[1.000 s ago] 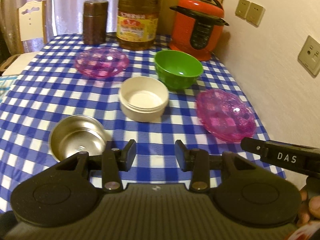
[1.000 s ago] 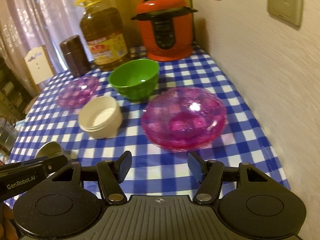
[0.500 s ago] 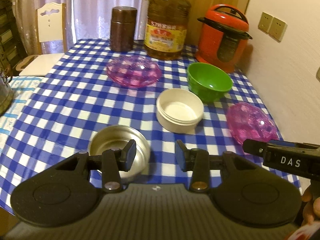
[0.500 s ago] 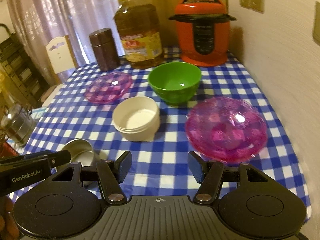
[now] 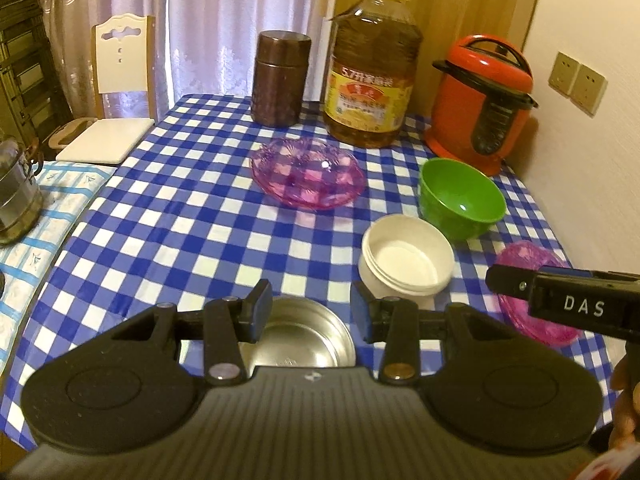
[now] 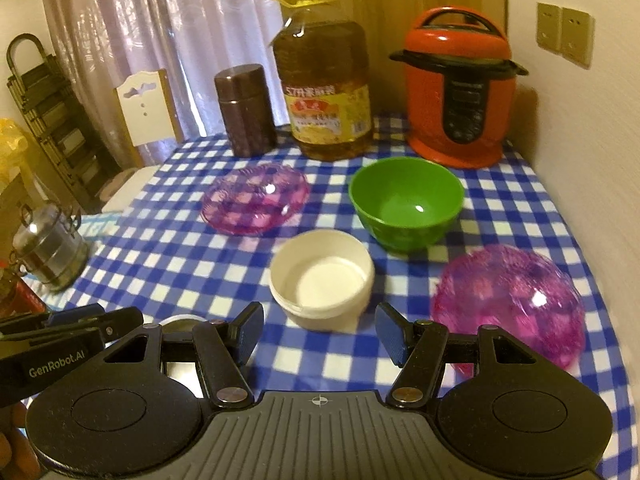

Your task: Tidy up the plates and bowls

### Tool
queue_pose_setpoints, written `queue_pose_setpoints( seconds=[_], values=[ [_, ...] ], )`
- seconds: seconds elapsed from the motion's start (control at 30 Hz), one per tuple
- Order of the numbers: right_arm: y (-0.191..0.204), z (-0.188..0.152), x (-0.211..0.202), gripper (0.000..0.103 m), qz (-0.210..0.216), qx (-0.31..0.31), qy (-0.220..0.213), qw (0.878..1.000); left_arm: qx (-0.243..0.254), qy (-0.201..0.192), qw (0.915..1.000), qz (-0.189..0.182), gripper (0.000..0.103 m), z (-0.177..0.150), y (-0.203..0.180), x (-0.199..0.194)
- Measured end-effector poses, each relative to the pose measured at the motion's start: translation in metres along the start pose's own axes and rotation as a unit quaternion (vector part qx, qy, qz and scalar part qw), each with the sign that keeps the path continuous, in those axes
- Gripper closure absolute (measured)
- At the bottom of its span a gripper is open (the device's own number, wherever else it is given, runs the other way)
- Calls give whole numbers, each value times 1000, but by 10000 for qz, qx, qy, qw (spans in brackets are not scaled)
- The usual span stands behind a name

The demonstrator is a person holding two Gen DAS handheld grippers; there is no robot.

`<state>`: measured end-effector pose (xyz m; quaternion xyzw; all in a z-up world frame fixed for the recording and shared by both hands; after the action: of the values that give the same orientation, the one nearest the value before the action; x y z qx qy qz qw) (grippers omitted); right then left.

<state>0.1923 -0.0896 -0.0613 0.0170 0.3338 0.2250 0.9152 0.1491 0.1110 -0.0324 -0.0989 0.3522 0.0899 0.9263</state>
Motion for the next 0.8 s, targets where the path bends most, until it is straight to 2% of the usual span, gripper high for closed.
queue_pose_setpoints(
  seconds=[0.37, 0.8],
  values=[
    [10, 43, 50, 41, 178, 184, -201, 9995, -292, -56, 9995, 136, 64, 39, 31, 52],
    [6, 75, 132, 42, 327, 397, -53, 9987, -535, 64, 9983, 239, 64, 64, 56, 137]
  ],
)
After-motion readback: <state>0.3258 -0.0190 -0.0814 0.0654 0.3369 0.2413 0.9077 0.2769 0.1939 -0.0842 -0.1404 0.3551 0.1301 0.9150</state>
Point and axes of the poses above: each gripper's, at about its wrist camera, not at the fingertips, and x roughly the way its jaws point, y to its left, z to its top, the point moved 5 cm from there along x, roughly the way its jaws point, and after that the axes turned 2 degrees about -y, right-handed, at the moved point
